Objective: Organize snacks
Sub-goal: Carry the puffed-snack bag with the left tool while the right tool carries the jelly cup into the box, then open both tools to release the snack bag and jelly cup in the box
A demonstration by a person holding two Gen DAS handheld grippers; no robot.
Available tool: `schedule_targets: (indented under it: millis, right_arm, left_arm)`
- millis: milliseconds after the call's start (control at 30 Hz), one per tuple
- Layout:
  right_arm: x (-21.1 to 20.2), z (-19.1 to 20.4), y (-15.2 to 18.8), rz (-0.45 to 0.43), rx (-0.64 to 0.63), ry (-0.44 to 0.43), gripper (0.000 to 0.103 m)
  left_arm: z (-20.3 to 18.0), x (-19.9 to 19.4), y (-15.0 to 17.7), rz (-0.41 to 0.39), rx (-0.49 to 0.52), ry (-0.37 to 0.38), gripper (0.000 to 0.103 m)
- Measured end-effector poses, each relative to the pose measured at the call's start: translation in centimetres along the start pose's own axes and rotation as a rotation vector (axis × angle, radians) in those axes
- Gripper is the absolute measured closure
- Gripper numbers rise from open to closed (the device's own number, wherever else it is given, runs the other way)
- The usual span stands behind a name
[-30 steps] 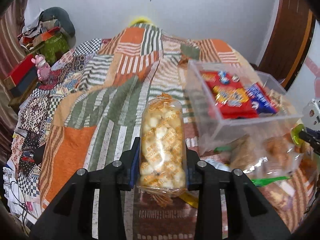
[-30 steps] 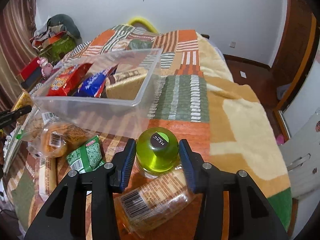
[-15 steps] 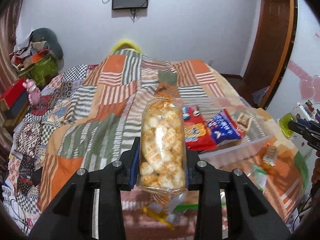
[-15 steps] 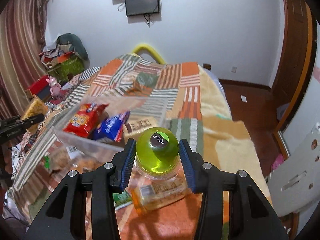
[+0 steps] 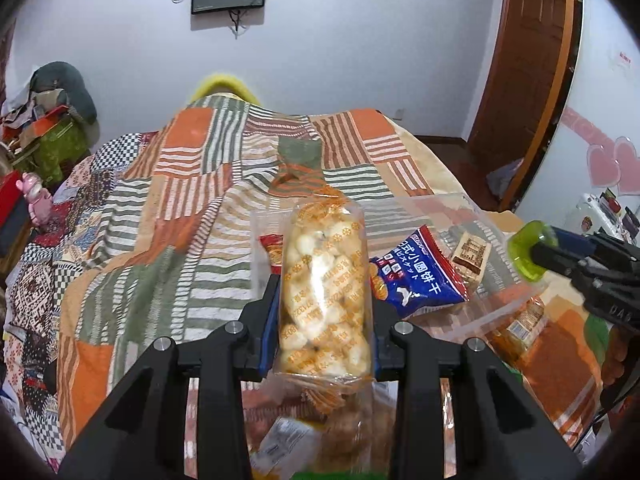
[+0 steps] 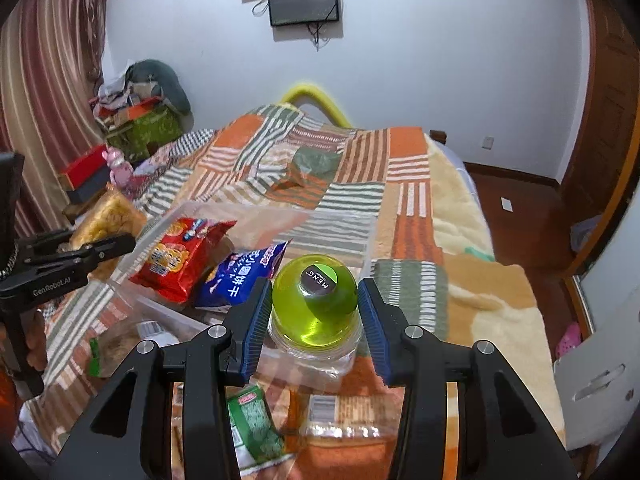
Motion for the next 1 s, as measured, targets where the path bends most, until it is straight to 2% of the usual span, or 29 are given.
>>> schedule_targets:
  millis: [267, 533, 767, 833, 1000]
  right_arm:
    - [2.8, 0.5, 0.9, 0.071, -0.038, 0.006, 0.062]
    - [3.1, -0.2, 0.2, 0.066, -0.030, 0.024, 0.062]
    - [4.0, 0.1, 0.8, 0.098, -0.047, 0.041, 0.062]
    - [3.8, 0.3, 1.0, 0.099, -0.072, 0.065, 0.062]
    - [2.5, 0.3, 1.4, 0.093, -0.070, 0.060, 0.062]
  left_arm:
    - [-0.6, 2.9, -0.2, 0.047, 0.010, 0.007, 0.068]
    - [-1.0, 3.8, -0.3, 0.050, 0.034, -0.026, 0.068]
    - [-1.1, 3.2, -0.3, 0.052, 0.042, -0.030, 0.058]
    - [-1.1, 2.7, -0.1, 0.047, 0.042, -0.030, 0.055]
    - [-0.7, 1.2, 0.5, 0.035, 0.040, -0.036, 0.048]
Point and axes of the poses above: each gripper's, at about its wrist camera, not at the fingertips, and x roughly the way its jaws point, z to its left, y to its underside, the point moved 10 cm from there along x, roughly the way its jaws point, and after that the axes turned 9 degrees about z, right-handed, at the moved point
